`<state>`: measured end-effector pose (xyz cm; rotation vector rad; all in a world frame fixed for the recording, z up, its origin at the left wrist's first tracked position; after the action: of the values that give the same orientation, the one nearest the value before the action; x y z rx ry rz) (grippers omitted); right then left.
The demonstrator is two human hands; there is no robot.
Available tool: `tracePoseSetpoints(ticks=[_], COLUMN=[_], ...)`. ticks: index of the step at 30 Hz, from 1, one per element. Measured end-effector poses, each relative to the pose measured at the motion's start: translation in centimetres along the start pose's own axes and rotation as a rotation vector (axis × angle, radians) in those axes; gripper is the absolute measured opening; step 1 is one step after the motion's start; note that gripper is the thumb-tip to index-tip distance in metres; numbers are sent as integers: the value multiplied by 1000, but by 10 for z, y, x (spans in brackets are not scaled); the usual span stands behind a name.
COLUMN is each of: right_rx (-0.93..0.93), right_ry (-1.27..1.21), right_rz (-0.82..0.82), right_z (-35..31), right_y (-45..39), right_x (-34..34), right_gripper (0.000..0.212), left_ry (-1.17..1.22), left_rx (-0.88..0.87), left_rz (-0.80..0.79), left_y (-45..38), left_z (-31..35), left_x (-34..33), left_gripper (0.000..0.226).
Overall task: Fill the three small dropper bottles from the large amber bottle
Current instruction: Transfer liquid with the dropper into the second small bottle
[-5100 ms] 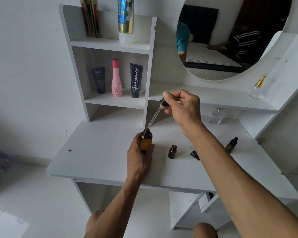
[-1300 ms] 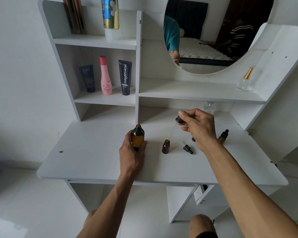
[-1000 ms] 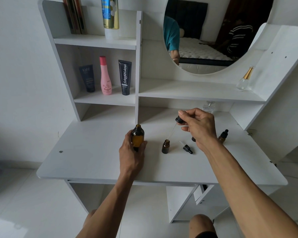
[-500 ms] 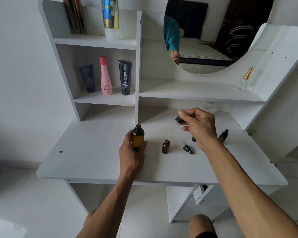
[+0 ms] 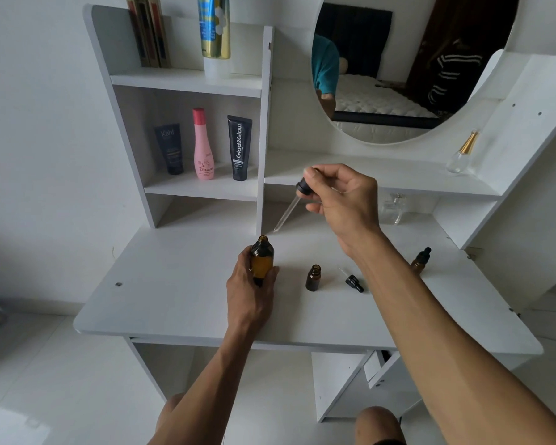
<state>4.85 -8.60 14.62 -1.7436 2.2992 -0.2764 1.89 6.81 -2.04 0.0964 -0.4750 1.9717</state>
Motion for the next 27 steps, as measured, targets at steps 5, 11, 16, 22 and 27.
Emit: tracePoseSetpoints(ticks=[5,11,16,22,27], right_rx=[54,63,59,92,99], right_ry=[81,130,183,283,327], right_rz=[-57,-80,-112,-135,-155], right_z=[0,9,16,24,27], right_y=[-1,-1,0,2,3], right_x=[-22,-29,-34,-39,-41], right_gripper=[6,6,7,12,15], left_ry=[4,-13,-12,2,11], left_rx=[-8,-19,-13,6,8], left_rz=[4,9,9,-2,-1], left_y=[0,-1,-2,-1,-2], left_z=[2,0,-2,-4,-6], left_x=[0,-1,-1,-2,-3], left_gripper=[48,50,51,51,51])
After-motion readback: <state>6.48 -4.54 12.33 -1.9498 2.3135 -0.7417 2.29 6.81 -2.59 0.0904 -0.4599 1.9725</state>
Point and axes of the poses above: each hand's wrist, its own y-axis away from the middle knuckle, its own x-axis out of the back of the hand, z = x × y, the point moved 3 cm from there along -y, towards the middle knuckle, and after that the axes turned 5 degrees about z, right-handed, at the moved point
